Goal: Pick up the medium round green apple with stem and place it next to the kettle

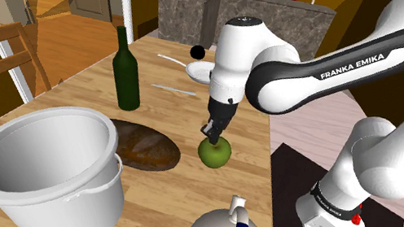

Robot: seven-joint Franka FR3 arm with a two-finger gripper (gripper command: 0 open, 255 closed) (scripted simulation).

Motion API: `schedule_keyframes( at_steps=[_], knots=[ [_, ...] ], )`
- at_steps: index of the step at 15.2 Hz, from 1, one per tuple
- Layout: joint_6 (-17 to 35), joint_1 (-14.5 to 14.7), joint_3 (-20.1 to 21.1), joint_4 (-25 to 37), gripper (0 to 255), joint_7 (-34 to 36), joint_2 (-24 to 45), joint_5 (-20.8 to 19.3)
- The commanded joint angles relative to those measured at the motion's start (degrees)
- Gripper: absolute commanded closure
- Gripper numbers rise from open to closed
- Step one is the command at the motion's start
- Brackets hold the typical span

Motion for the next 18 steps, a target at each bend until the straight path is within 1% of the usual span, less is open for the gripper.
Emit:
schedule_keyframes(
  at_steps=[1, 5, 6, 11, 15, 18],
  knots=[
    [0.1, 0.0, 0.0, -0.1, 255, 0.0, 0.0, 0.0],
    [0.1, 0.0, 0.0, -0.1, 255, 0.0, 0.0, 0.0],
    [0.1, 0.0, 0.0, -0.1, 0, 0.0, 0.0, 0.0],
    [0.1, 0.0, 0.0, -0.1, 0, 0.0, 0.0, 0.0],
    [-8.0, 0.3, -0.8, 4.8, 0, -0.4, -3.4, 0.3],
    [-8.0, 0.3, -0.8, 4.7, 0, -0.4, -3.4, 0.3]
  ],
)
